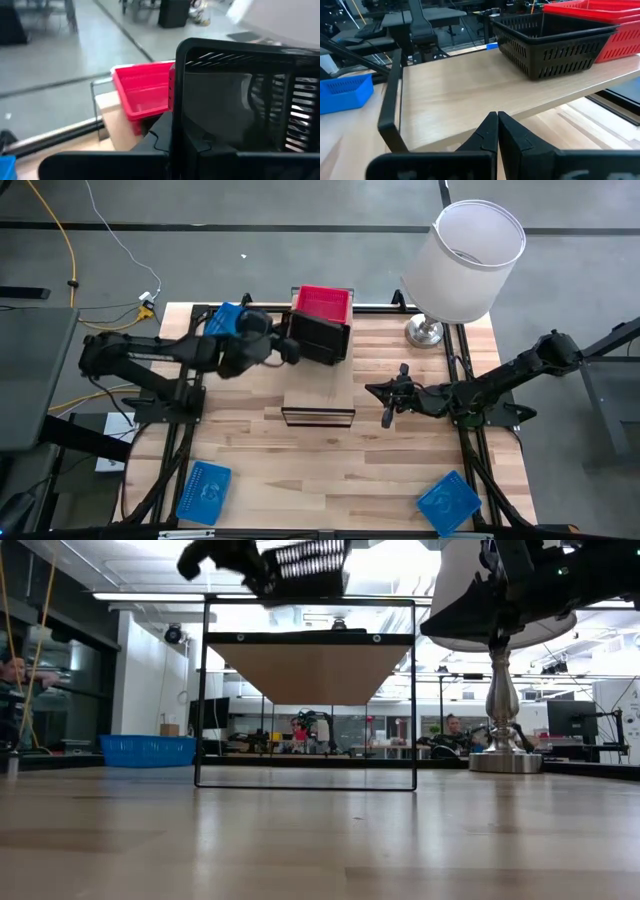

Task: Stack baskets on shelf by color
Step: Stack the black bin on top of the black bin on the shelf

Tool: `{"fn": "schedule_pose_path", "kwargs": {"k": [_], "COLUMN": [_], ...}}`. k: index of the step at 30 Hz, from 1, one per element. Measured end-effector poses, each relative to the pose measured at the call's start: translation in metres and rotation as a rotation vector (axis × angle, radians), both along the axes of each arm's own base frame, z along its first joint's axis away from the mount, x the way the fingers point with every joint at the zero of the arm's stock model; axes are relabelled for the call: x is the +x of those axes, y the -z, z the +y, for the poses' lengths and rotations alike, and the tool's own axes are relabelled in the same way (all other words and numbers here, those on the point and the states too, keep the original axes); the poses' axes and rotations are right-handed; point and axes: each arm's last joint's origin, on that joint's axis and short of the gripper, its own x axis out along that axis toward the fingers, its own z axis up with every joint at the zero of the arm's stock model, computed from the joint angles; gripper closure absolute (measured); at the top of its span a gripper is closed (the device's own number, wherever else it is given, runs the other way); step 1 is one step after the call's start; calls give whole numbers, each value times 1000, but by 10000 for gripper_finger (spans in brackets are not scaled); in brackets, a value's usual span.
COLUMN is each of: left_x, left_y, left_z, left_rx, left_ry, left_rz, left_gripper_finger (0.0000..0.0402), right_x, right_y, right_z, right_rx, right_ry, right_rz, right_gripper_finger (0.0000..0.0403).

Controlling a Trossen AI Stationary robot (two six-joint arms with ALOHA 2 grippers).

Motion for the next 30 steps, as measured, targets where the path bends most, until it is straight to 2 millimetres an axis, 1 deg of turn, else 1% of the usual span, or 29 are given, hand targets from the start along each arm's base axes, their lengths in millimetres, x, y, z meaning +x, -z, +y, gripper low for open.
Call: {"fn": "schedule_pose_path", "kwargs": {"k": [2, 6, 11, 14, 21, 30], "left_x": [1, 9, 29, 34, 34, 35], "left_y": [5, 14, 28, 35, 37, 38], "left_z": [9, 21, 26, 26, 28, 27], "left_rx": [-42, -98, -111, -112, -91, -102], "left_ry": [-9, -12, 4, -1, -38, -14], "left_rz": [0, -20, -33, -5, 9, 18], "left_gripper_finger": [401, 401, 401, 401, 401, 400], "right_x": [0, 0, 0, 0, 0, 0], "right_y": [1, 1, 0, 1, 1, 1], "right_z": [0, 0, 0, 0, 0, 0], "right_rx": [-2, -2, 5, 7, 8, 8], "right_ry": [0, 2, 0, 0, -1, -1], "right_rz": [8, 5, 1, 3, 5, 5], "right_gripper_finger": [403, 403, 403, 403, 403, 403]}}
